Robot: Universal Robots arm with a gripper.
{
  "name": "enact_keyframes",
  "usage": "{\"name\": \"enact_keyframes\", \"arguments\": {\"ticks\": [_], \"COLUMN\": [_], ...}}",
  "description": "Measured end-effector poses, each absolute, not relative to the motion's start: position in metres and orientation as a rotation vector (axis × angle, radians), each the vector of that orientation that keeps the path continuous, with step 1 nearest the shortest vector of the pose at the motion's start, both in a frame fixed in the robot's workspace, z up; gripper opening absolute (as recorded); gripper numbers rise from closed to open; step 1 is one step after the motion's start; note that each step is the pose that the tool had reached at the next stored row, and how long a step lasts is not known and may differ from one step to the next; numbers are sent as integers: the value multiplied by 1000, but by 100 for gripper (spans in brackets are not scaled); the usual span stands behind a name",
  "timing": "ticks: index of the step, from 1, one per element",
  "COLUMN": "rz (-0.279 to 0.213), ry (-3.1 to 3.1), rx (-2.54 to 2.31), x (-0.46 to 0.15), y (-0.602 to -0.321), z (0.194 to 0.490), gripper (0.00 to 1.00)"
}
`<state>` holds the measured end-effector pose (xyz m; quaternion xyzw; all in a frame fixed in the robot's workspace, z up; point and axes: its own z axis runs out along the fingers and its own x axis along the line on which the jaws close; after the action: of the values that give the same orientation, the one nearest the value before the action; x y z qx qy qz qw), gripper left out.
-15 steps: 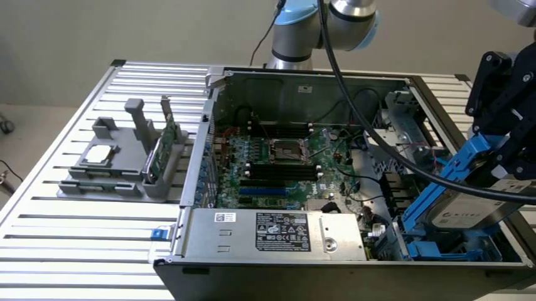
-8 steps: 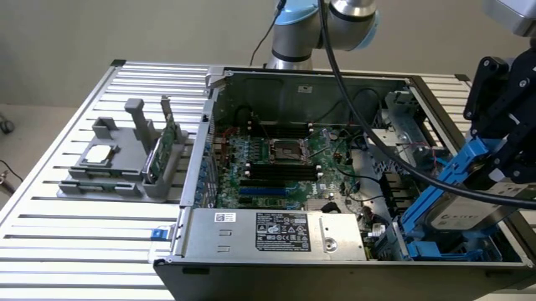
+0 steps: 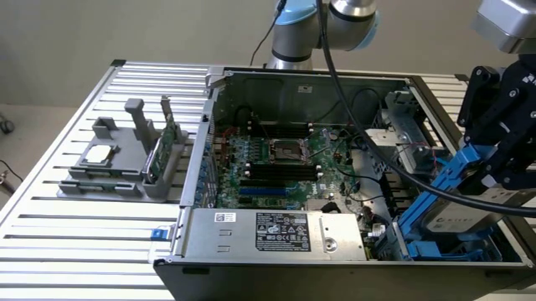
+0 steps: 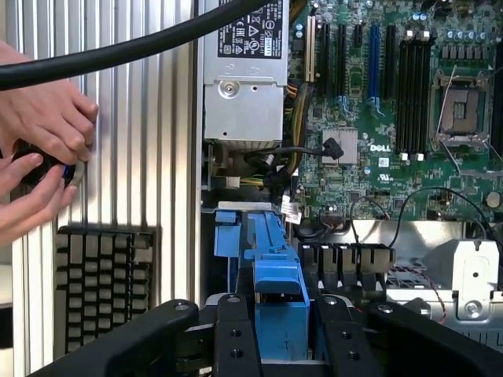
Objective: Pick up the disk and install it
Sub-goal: 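Insert the disk into the insertion slot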
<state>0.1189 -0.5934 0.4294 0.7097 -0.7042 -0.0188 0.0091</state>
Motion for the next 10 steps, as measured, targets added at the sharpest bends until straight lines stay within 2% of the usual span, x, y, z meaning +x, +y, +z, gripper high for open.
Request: {"name": "enact_keyframes", "arguments": {"ticks": [10], "rz": [-58], "ry": [-2199], "rx": [2217], "x": [119], "y": [-592], "z": [412], "gripper": [33]}}
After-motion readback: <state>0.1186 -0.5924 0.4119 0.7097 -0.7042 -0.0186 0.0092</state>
